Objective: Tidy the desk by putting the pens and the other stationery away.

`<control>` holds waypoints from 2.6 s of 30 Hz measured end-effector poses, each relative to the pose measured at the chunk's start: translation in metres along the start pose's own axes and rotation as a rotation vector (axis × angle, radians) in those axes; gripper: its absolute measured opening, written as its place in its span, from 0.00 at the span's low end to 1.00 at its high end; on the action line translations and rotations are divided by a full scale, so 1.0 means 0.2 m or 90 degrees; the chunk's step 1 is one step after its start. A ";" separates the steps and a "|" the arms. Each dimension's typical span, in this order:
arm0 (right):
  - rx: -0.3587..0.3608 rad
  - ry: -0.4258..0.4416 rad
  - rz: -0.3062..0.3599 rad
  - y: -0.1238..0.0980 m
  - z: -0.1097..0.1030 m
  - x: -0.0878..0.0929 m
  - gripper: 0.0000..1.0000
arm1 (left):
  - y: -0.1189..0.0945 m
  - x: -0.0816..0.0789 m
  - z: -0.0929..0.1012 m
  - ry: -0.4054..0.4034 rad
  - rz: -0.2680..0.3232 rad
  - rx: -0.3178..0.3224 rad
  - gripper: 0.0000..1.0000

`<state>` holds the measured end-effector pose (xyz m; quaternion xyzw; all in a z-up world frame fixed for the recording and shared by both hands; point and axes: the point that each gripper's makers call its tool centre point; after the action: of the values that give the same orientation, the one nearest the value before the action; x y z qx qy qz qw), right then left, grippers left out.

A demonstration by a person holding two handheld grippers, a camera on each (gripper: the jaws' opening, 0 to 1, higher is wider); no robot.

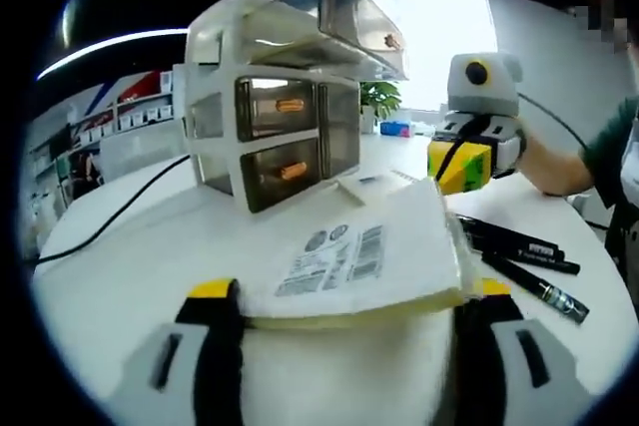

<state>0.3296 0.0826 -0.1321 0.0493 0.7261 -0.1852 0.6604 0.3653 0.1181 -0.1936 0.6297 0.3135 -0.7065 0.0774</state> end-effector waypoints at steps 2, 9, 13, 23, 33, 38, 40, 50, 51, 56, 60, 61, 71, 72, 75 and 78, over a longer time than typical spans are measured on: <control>0.016 -0.010 0.012 0.01 0.02 -0.03 0.04 | 0.00 0.00 -0.01 -0.002 0.000 -0.006 0.77; 0.043 -0.022 0.062 -0.02 0.06 -0.13 0.04 | -0.01 -0.11 -0.02 0.034 0.057 -0.046 0.29; 0.041 -0.032 0.078 -0.02 0.04 -0.15 0.04 | 0.00 -0.16 0.05 0.020 0.071 -0.019 0.32; 0.045 -0.044 0.081 -0.03 0.00 -0.19 0.04 | -0.02 -0.24 0.09 0.033 0.107 -0.005 0.19; 0.058 -0.085 0.136 -0.08 0.00 -0.27 0.09 | -0.04 -0.29 0.11 -0.042 0.153 0.036 0.10; 0.081 -0.109 0.140 -0.15 0.00 -0.28 0.09 | -0.03 -0.29 0.10 -0.056 0.170 0.035 0.09; 0.090 -0.122 0.144 -0.19 0.00 -0.28 0.09 | -0.02 -0.29 0.09 -0.055 0.171 0.026 0.09; 0.201 -0.129 0.163 -0.60 0.16 -0.18 0.09 | 0.03 -0.25 0.08 -0.085 0.176 0.016 0.10; 0.225 -0.125 0.166 -0.65 0.19 -0.17 0.09 | 0.03 -0.25 0.08 -0.092 0.175 0.018 0.09; 0.327 -0.096 0.155 -0.84 0.37 -0.11 0.10 | 0.02 -0.25 0.05 -0.108 0.172 0.008 0.10; 0.387 -0.097 0.124 -0.90 0.47 -0.08 0.12 | 0.00 -0.26 0.08 -0.147 0.175 0.044 0.09; 0.408 -0.113 0.108 -0.92 0.49 -0.07 0.12 | -0.01 -0.27 0.09 -0.138 0.177 0.041 0.09; 0.482 0.049 0.050 -1.00 0.66 0.16 0.12 | -0.06 -0.34 0.31 -0.089 0.203 0.146 0.09; 0.487 0.057 0.053 -1.01 0.67 0.17 0.12 | -0.07 -0.36 0.36 -0.108 0.214 0.177 0.09; 0.521 0.064 0.045 -1.06 0.71 0.19 0.12 | -0.07 -0.37 0.40 -0.104 0.219 0.185 0.09; 0.533 0.076 0.052 -1.09 0.73 0.20 0.12 | -0.05 -0.38 0.43 -0.078 0.214 0.168 0.09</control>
<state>0.3934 -0.1746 -0.1351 0.3530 0.6225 -0.4347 0.5468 0.3022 0.0573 -0.1184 0.6337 0.1039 -0.7554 0.1300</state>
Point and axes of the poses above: the point that each gripper's makers call its tool centre point, and the gripper's own axes: y roughly forward along the fingers, z roughly to its right, x roughly out of its underside
